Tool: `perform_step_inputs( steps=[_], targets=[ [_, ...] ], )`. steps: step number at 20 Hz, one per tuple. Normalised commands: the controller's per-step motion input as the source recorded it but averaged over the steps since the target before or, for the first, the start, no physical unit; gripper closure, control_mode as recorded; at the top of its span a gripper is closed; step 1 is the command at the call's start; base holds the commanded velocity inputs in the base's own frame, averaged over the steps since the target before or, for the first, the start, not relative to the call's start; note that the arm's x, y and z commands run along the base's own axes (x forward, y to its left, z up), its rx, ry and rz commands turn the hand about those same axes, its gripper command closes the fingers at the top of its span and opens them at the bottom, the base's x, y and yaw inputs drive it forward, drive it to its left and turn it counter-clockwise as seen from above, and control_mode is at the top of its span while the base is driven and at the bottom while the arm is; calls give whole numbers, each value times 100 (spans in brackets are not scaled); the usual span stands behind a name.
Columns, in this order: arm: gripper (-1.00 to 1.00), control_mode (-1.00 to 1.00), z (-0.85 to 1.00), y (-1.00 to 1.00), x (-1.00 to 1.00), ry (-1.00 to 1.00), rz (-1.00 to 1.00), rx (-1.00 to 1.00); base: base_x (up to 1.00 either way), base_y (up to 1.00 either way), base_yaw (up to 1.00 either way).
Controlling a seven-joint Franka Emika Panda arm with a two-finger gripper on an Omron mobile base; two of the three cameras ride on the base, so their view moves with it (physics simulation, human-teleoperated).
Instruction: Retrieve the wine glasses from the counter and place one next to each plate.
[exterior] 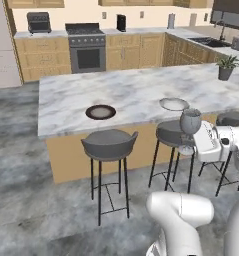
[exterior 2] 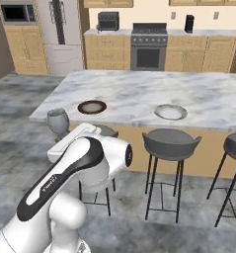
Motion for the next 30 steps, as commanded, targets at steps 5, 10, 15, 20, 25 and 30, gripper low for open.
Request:
perform_step_inputs(
  steps=[5, 10, 15, 20, 25, 30],
  targets=[
    [100, 100, 0, 0, 0, 0, 0, 0, 41, -67, 29],
    [100, 100, 0, 0, 0, 0, 0, 0, 88, -44, 23],
    [100, 100, 0, 0, 0, 0, 0, 0, 71, 0, 14],
    [100, 100, 0, 0, 0, 0, 0, 0, 54, -2, 13],
    [100, 100, 0, 0, 0, 0, 0, 0, 61, -3, 18],
    [100, 100, 0, 0, 0, 0, 0, 0, 23, -2, 35]
  ],
)
